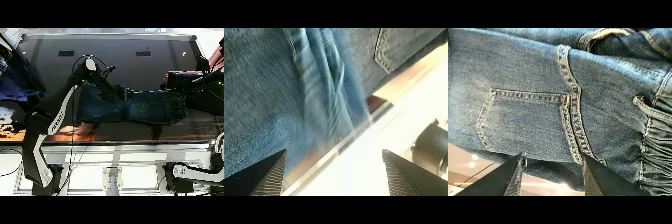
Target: Fold the clothes and pants, and hang the long-sleeved shirts on hangers.
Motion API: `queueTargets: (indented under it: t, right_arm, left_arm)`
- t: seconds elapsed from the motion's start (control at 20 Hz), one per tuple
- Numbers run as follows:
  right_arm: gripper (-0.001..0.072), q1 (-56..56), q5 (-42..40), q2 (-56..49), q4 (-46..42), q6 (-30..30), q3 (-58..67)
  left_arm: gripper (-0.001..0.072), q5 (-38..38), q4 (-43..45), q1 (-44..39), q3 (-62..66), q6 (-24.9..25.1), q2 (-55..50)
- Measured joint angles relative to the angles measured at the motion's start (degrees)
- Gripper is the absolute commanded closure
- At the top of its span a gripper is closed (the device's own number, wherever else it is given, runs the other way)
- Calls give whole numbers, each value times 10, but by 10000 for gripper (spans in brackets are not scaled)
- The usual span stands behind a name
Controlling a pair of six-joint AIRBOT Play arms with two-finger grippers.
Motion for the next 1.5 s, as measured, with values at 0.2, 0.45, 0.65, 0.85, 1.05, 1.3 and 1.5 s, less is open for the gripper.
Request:
queueTargets:
  t: [0.2, 0.45, 0.65, 0.85, 1.05, 1.3, 1.5]
  right_arm:
    - [304, 0, 13, 0, 0, 0, 0]
    - [303, -1, 33, 0, -11, 0, 0]
    - [304, -1, 43, 0, -20, 0, -4]
    - [303, -1, 45, 0, -23, 0, -37]
    - [303, -1, 32, 0, -24, 0, -78]
    - [302, -1, 20, 0, -24, 0, -96]
    - [303, -1, 17, 0, -23, 0, -99]
  left_arm:
    - [119, -5, -8, 17, 0, 4, -2]
    - [120, -38, 50, 58, 0, 3, 19]
    - [119, -70, 159, 99, -14, 2, 49]
    - [111, -81, 211, 146, -53, 2, 67]
    - [110, -79, 219, 189, -104, 20, 71]
    - [97, -32, 154, 238, -166, 51, 73]
    - [61, 2, 121, 259, -214, 78, 73]
